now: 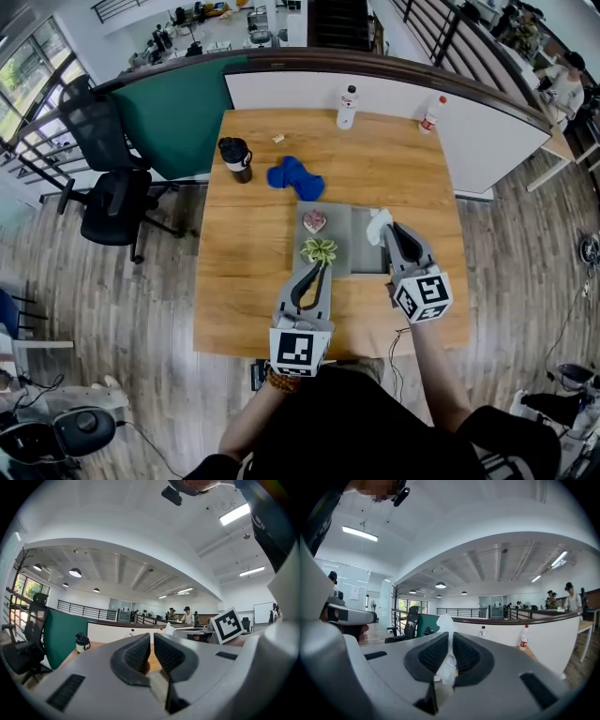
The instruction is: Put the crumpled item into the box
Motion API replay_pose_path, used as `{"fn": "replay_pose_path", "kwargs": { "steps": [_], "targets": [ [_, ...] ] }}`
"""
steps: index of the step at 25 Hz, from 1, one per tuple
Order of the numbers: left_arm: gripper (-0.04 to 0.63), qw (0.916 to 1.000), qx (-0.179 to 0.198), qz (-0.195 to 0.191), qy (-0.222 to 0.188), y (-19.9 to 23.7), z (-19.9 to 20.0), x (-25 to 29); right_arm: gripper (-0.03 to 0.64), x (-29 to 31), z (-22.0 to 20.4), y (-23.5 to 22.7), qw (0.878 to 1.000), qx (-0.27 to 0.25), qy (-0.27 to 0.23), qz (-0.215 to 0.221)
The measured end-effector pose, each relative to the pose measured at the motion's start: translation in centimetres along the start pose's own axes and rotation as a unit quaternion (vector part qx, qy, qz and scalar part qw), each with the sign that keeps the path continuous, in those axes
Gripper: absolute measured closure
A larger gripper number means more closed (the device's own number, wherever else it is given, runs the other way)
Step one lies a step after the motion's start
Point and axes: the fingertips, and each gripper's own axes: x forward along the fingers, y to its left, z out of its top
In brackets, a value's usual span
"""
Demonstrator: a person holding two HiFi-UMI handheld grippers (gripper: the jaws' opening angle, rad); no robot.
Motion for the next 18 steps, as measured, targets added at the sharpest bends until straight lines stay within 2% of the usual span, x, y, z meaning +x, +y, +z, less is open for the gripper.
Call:
{"fn": "replay_pose_path", "kwargs": {
  "steps": [18],
  "targets": [
    [0.554, 0.9994, 0.017, 0.004, 0.031, 0.3, -1.4, 0.3, 0.577, 4.0, -7.8, -2.3, 0.997, 0.013, 0.076, -0.005]
  ]
}}
